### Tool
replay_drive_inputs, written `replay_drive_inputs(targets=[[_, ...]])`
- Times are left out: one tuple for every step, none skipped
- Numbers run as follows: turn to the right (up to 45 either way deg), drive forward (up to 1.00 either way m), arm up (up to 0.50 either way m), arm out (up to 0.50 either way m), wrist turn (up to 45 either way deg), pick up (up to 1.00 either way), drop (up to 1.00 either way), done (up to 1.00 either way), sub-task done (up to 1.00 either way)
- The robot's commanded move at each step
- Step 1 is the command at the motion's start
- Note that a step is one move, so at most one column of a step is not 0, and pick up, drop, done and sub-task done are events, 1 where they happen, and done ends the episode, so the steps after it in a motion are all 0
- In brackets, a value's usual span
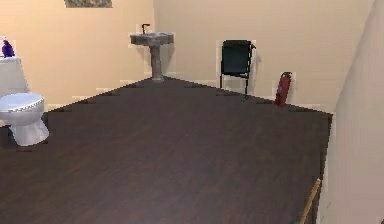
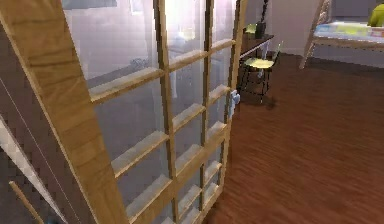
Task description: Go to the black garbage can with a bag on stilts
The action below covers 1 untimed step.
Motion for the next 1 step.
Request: replay_drive_inputs(targets=[[0.0, 1.0, 0.0, 0.0, 0.0, 0.0, 0.0, 0.0, 0.0]])
